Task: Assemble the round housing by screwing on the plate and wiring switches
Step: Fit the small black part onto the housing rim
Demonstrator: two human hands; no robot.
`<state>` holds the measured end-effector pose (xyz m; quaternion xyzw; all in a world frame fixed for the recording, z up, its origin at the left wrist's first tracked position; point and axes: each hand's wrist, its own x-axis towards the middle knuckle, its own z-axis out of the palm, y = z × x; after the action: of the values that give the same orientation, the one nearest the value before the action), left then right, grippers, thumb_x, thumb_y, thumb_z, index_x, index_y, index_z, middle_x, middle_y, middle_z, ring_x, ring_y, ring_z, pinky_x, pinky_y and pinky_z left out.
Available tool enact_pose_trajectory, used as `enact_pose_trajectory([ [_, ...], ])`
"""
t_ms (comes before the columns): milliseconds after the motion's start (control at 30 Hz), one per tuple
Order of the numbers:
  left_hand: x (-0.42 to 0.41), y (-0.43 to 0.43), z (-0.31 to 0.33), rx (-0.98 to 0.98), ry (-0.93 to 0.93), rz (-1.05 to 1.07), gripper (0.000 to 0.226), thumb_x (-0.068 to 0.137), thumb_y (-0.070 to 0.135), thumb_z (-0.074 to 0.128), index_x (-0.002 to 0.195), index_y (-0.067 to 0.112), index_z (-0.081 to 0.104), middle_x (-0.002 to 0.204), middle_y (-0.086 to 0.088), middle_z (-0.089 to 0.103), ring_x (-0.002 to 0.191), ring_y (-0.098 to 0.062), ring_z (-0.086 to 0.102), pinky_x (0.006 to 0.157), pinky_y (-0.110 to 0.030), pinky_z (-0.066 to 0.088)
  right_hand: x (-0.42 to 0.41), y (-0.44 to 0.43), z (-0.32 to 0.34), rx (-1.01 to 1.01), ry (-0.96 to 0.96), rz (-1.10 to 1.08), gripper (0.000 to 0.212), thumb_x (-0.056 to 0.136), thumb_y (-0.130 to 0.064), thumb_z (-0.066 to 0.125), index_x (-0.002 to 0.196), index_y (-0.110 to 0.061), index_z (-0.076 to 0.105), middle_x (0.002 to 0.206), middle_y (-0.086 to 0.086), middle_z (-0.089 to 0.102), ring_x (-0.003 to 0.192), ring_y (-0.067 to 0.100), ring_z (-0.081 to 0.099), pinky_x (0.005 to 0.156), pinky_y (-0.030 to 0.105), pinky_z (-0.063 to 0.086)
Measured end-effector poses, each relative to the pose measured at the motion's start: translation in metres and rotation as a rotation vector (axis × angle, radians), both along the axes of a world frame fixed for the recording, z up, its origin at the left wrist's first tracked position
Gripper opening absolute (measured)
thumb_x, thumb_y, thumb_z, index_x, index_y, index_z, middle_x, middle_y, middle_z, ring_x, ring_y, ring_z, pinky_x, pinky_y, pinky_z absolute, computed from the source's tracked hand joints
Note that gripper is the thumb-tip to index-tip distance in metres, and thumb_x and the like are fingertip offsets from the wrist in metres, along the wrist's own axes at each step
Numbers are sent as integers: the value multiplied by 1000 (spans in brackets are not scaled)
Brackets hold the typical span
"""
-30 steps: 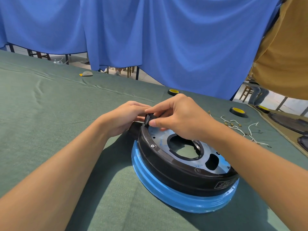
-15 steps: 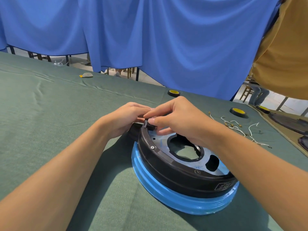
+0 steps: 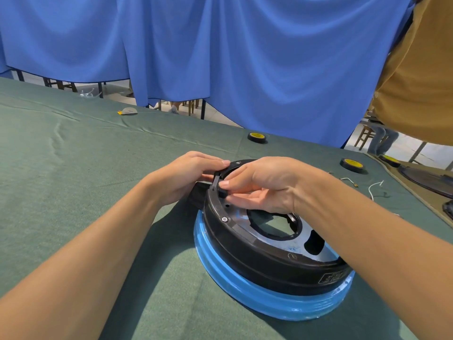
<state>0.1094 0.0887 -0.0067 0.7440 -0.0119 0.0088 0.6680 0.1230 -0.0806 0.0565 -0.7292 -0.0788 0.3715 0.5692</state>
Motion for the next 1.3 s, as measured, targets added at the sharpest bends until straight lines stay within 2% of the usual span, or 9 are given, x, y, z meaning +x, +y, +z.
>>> enact_pose_trajectory([
  [300, 3, -2, 0, -6, -16, 34, 23, 95, 20, 58, 95, 12, 79, 101, -10, 77, 89, -17, 71, 83, -28, 54, 0, 0, -2, -48, -27, -31, 8, 85, 2, 65, 80, -3, 67, 59, 10, 66, 58, 19, 67, 59, 27, 60],
  [567, -1, -12, 4, -16, -35, 124, 24, 95, 12, 54, 97, 9, 78, 98, -12, 76, 82, -16, 69, 69, -22, 56, -12, 2, -1, -156, -256, -31, 19, 88, -10, 66, 106, -5, 62, 75, 14, 65, 51, 20, 66, 54, 28, 58],
  [700, -2, -17, 7, 10, -42, 119, 31, 96, 8, 50, 110, 20, 75, 106, -4, 76, 97, -16, 72, 84, -31, 57, -11, -16, 1, -422, -807, 42, 21, 90, -38, 62, 90, -19, 70, 82, 4, 71, 73, 19, 69, 69, 33, 59],
  [800, -2, -20, 8, 48, -65, 130, 37, 95, 6, 47, 105, 26, 76, 103, -1, 77, 89, -13, 72, 75, -26, 57, -11, -51, 4, -763, -1211, -164, 30, 86, -52, 53, 88, -25, 67, 91, 3, 68, 89, 29, 62, 71, 36, 50],
  [867, -1, -21, 10, 93, -92, 148, 38, 94, 5, 47, 102, 27, 76, 102, 3, 77, 88, -9, 72, 68, -19, 54, -15, -83, 5, -1029, -1330, -304, 34, 87, -55, 49, 90, -24, 62, 93, 6, 65, 88, 34, 57, 67, 34, 40],
  [933, 1, -20, 12, 116, -107, 149, 38, 93, 5, 47, 103, 27, 76, 104, 7, 77, 99, -10, 70, 78, -23, 52, -19, -106, 3, -1131, -1266, -272, 41, 88, -59, 48, 79, -20, 58, 85, 6, 62, 82, 33, 55, 66, 35, 40],
  [1033, 0, -19, 14, 115, -93, 109, 40, 90, 6, 47, 103, 28, 77, 111, 5, 75, 110, -19, 68, 96, -36, 51, -21, -118, 1, -999, -1113, -188, 40, 86, -53, 57, 78, -14, 59, 78, 6, 62, 82, 35, 58, 69, 41, 51],
  [1167, -2, -20, 16, 178, -82, 143, 31, 93, 9, 53, 100, 27, 78, 104, 0, 76, 102, -22, 70, 88, -36, 55, -18, -116, -4, -907, -1104, -192, 27, 79, -19, 66, 105, -11, 64, 100, 13, 69, 100, 36, 59, 81, 47, 53],
  [1300, -2, -9, 22, 287, -197, 415, 22, 92, 17, 60, 78, 19, 77, 58, 5, 66, 57, -9, 59, 63, -25, 50, -5, -113, -9, -644, -1071, -242, 10, 82, -26, 67, 90, -21, 70, 92, -3, 72, 102, 19, 60, 84, 34, 53],
])
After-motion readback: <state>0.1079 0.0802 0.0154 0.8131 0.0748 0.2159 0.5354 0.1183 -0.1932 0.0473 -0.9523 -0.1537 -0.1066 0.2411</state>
